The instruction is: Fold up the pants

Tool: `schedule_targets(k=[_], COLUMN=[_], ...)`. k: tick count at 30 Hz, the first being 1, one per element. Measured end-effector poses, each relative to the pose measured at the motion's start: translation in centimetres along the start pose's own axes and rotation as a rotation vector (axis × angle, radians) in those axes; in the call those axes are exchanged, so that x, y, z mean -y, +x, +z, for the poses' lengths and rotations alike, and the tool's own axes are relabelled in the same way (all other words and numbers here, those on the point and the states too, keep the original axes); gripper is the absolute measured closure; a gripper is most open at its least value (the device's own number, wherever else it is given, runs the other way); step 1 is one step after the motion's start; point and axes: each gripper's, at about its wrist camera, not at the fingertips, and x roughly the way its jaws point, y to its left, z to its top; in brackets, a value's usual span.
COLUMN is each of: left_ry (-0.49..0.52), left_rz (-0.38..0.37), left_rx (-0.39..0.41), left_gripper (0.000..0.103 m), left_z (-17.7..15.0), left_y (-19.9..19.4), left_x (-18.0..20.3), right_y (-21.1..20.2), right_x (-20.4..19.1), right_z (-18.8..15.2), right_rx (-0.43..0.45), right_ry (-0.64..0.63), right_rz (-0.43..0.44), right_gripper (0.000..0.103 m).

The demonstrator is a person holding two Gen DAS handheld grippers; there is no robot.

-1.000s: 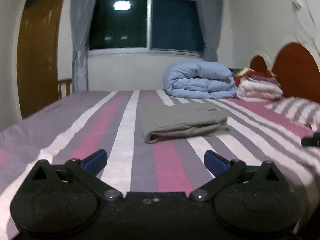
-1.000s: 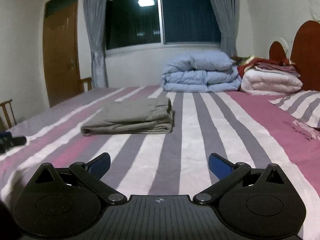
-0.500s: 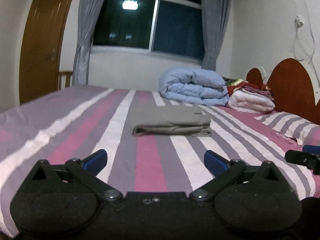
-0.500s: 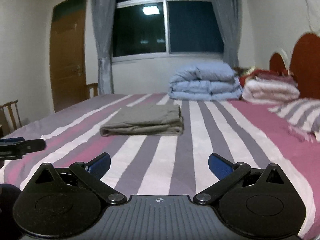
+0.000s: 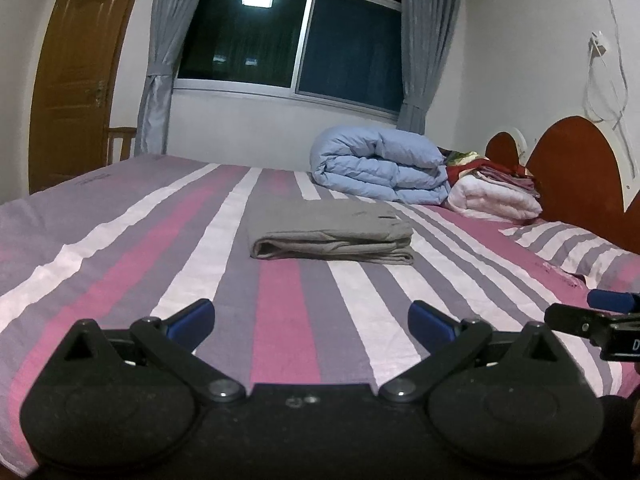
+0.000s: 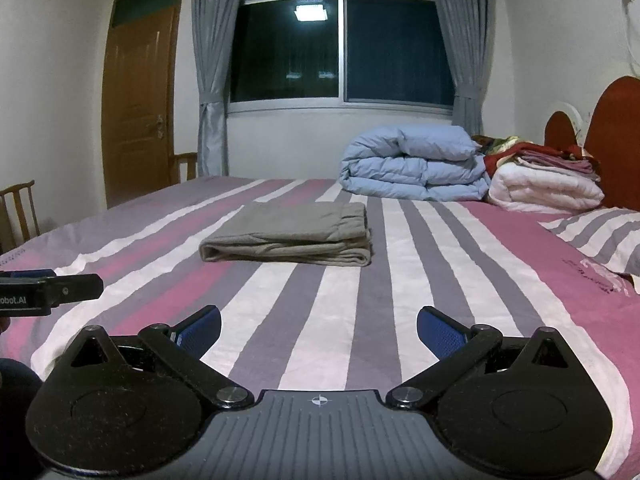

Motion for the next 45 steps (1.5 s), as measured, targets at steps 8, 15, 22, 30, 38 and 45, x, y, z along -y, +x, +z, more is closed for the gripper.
schedule_targets(k=[8, 15, 22, 30, 38, 45], left_ry=[0.008, 0.039, 0.040, 0.040, 0.044, 0.043], left_rz=[0.002, -0.006, -0.006, -0.008, -0.008, -0.012], left_rx=[0.012, 0.018, 0.017, 0.017, 0.017, 0.014], left_gripper=[0.006, 0.006, 0.006, 0.006, 0.006, 0.006], left_z=[0.0, -0.2, -0.2, -0.2, -0.2, -0.2], left_y=[-0.3, -0.3, -0.4, -0.4, -0.4, -0.4], left_x=[0.1, 0.5, 0.6, 0.6, 0.6, 0.7], right_y=[0.2, 0.2, 0.3, 0.3, 0.5, 0.4], right_x=[0.4, 0.5, 0.8, 0.9, 1.3, 1.2], right_z=[-0.2, -0.2, -0.3, -0.2, -0.2, -0.2], right_rx=[0.002, 0.001, 0.000, -0.001, 0.003, 0.003], right_ry=[0.019, 0.021, 0.029, 0.025, 0.028, 0.026], right_rz=[-0.004, -0.004, -0.004, -0.003, -0.004, -0.005], right_gripper=[0.000, 0.000, 0.000, 0.000, 0.000, 0.000])
